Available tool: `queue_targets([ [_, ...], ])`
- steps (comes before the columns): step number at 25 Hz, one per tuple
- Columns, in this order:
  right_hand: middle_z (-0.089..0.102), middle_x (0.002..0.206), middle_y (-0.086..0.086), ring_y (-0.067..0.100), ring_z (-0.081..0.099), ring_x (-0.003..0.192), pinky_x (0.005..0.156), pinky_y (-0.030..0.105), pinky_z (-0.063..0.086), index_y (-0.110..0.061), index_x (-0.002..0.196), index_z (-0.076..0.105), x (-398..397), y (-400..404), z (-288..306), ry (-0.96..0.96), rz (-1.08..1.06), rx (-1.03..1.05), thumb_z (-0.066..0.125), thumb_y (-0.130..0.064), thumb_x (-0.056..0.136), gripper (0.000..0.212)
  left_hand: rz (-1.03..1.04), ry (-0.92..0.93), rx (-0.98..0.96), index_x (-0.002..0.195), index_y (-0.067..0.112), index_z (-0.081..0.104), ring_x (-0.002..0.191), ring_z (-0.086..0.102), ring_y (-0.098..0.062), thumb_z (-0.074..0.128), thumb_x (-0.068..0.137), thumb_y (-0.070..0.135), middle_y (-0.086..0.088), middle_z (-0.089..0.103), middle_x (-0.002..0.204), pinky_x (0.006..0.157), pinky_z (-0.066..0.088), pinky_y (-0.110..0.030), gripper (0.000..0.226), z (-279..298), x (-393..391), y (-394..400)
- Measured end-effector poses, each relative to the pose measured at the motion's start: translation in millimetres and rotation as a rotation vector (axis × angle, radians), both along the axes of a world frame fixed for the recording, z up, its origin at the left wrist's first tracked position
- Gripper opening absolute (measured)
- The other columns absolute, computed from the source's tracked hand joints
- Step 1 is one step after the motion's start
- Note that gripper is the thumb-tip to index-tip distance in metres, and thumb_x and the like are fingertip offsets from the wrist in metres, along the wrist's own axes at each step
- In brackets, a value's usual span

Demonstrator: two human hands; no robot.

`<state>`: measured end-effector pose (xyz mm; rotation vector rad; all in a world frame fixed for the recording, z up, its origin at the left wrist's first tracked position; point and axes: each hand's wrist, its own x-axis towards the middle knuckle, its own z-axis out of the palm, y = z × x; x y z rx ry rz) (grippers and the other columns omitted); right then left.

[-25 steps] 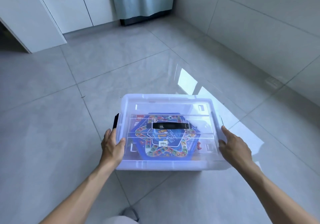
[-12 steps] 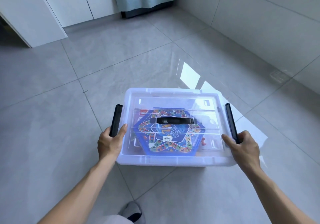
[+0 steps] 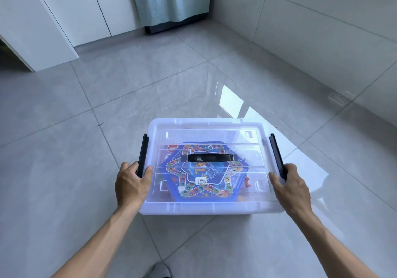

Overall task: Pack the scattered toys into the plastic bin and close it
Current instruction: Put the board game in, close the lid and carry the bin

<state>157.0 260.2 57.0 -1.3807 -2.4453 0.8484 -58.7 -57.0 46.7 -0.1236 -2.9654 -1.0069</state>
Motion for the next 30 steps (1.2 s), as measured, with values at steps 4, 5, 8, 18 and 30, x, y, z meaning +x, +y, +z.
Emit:
queue_targets([
  [4, 0.062, 0.086, 0.011, 0.036, 0.053, 0.076, 0.065, 0.039, 0.041, -0.014, 0.108, 0.049, -11, 3, 5, 0.080, 0.057, -0.027, 0.054, -0.012, 0.087, 0.022, -0.011, -0.129, 0.194, 0.078, 0.016, 0.058, 0.055, 0.046, -0.023, 0.060, 0.089, 0.024, 0.001, 0.048, 0.059, 0.051, 0.035, -0.029, 0.013, 4, 2, 7],
  [5, 0.061, 0.079, 0.012, 0.038, 0.053, 0.073, 0.064, 0.040, 0.043, -0.012, 0.101, 0.050, -12, 1, 4, 0.097, 0.040, 0.018, 0.054, -0.010, 0.085, 0.017, -0.001, -0.100, 0.196, 0.080, 0.016, 0.058, 0.053, 0.045, -0.021, 0.059, 0.089, 0.022, 0.003, 0.047, 0.056, 0.051, 0.036, -0.028, 0.011, 4, 3, 9],
  [8, 0.056, 0.070, 0.007, 0.035, 0.051, 0.070, 0.055, 0.036, 0.037, -0.010, 0.088, 0.052, -16, 7, 6, 0.060, 0.013, 0.014, 0.057, -0.009, 0.079, 0.010, 0.019, -0.056, 0.204, 0.077, 0.016, 0.054, 0.051, 0.043, -0.020, 0.057, 0.087, 0.025, 0.004, 0.044, 0.053, 0.050, 0.035, -0.029, 0.013, 3, 6, 12],
  [18, 0.057, 0.074, 0.011, 0.034, 0.055, 0.071, 0.061, 0.033, 0.040, -0.005, 0.081, 0.057, -63, 40, 6, -0.062, -0.027, -0.017, 0.060, -0.024, 0.083, 0.019, 0.031, -0.058, 0.230, 0.071, 0.015, 0.049, 0.051, 0.042, -0.021, 0.057, 0.088, 0.025, 0.000, 0.043, 0.055, 0.051, 0.034, -0.030, 0.020, 9, 11, 18],
  [30, 0.039, 0.064, 0.007, 0.024, 0.039, 0.058, 0.059, 0.036, 0.035, -0.004, 0.080, 0.061, -50, 51, -3, 0.114, -0.305, -0.643, 0.077, -0.034, 0.073, 0.034, 0.087, -0.554, 0.353, 0.086, 0.007, 0.061, 0.069, 0.050, -0.022, 0.045, 0.080, 0.068, -0.007, 0.053, 0.079, 0.067, 0.040, -0.034, 0.063, -22, -68, 18],
])
